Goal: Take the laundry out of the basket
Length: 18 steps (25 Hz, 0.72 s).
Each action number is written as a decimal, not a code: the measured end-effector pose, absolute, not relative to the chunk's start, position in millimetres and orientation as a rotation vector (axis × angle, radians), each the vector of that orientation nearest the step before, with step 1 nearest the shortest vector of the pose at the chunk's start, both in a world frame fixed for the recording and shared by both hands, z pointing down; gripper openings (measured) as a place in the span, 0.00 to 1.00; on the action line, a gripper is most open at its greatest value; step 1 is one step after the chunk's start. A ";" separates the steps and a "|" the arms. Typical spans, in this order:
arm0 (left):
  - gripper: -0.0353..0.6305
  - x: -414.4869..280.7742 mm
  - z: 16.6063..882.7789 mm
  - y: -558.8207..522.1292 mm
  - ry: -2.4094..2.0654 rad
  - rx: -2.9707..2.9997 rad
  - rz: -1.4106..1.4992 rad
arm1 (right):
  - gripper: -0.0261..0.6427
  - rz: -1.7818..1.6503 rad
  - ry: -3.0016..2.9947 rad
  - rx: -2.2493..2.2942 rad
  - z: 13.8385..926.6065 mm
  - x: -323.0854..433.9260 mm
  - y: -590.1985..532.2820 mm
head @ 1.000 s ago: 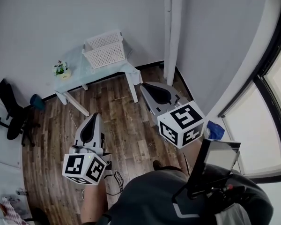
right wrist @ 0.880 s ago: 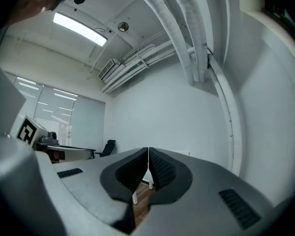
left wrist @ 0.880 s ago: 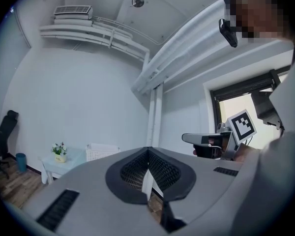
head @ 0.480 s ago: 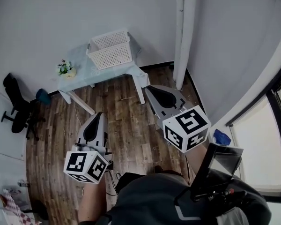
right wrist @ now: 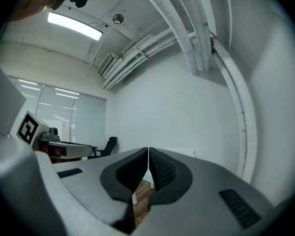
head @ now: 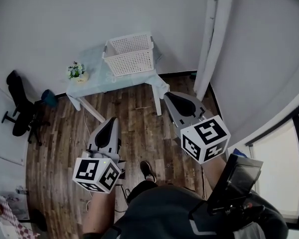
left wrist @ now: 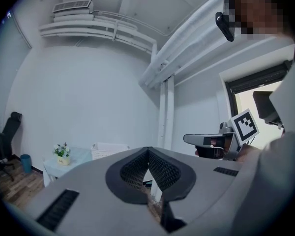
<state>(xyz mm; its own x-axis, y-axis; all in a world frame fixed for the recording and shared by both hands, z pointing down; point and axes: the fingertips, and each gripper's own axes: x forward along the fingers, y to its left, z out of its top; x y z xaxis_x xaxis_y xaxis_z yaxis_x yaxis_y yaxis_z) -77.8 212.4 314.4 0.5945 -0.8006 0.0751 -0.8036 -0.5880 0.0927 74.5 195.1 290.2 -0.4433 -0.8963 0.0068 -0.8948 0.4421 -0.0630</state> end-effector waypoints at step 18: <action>0.06 -131.1 302.8 28.4 -1.238 2.767 0.000 | 0.06 -0.104 2.636 -1.762 293.5 13.3 22.7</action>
